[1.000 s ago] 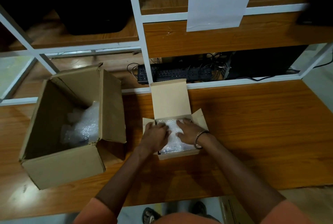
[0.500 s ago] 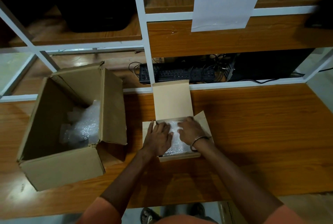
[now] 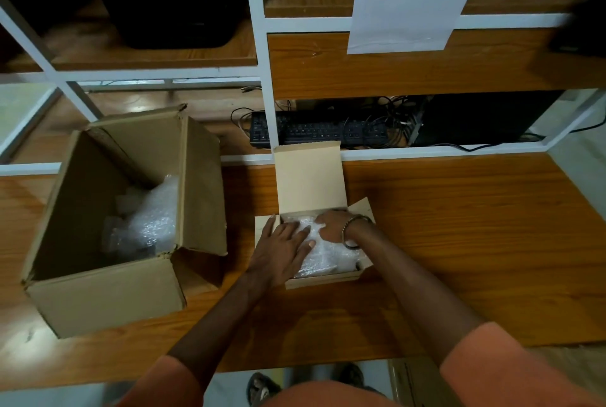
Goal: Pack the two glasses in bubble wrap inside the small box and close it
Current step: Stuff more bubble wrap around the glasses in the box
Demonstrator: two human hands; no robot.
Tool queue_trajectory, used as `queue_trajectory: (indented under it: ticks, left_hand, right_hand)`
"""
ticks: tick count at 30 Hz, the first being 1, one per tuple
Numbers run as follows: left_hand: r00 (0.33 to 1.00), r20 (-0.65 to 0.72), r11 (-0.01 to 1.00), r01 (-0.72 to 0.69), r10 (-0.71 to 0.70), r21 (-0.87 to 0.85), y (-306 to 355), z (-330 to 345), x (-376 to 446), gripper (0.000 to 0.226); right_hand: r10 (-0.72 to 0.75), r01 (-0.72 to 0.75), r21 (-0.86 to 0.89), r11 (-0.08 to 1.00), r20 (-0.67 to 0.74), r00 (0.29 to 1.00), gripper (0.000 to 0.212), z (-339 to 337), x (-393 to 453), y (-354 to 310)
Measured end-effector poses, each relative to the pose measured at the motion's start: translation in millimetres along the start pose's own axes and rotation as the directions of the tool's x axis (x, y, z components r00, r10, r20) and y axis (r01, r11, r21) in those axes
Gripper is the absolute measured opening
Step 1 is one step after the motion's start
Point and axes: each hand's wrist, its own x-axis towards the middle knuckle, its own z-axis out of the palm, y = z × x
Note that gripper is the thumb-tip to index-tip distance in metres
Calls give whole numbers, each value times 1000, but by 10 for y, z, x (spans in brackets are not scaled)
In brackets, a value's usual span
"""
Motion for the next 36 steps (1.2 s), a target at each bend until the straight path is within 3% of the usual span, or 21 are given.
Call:
queue_trajectory:
  ticks: [8, 12, 17, 24, 30, 36]
  left_hand:
    - [991, 107, 992, 68, -80, 105, 71, -88, 93, 77]
    - [985, 158, 997, 66, -71, 37, 10, -73, 159, 87]
    - [896, 444, 994, -55, 6, 98, -47, -403, 314, 109]
    - [898, 438, 986, -112, 45, 127, -74, -329, 321, 116]
    - [865, 500, 967, -166, 49, 193, -66, -430, 350, 118]
    - [884, 457, 948, -223, 98, 228, -178, -310, 288, 119]
  right_hand:
    - [-160, 159, -27, 987, -89, 983, 52, -10, -190, 203]
    - [-125, 151, -283, 947, 109, 986, 84, -118, -347, 193]
    - [-104, 156, -405, 901, 148, 984, 103, -171, -423, 129]
    - [-183, 164, -434, 886, -2, 983, 117, 97, -277, 262]
    - [-131, 161, -504, 848, 94, 987, 133, 116, -189, 172]
    - [-110, 151, -639, 754, 104, 988, 138, 204, -125, 211]
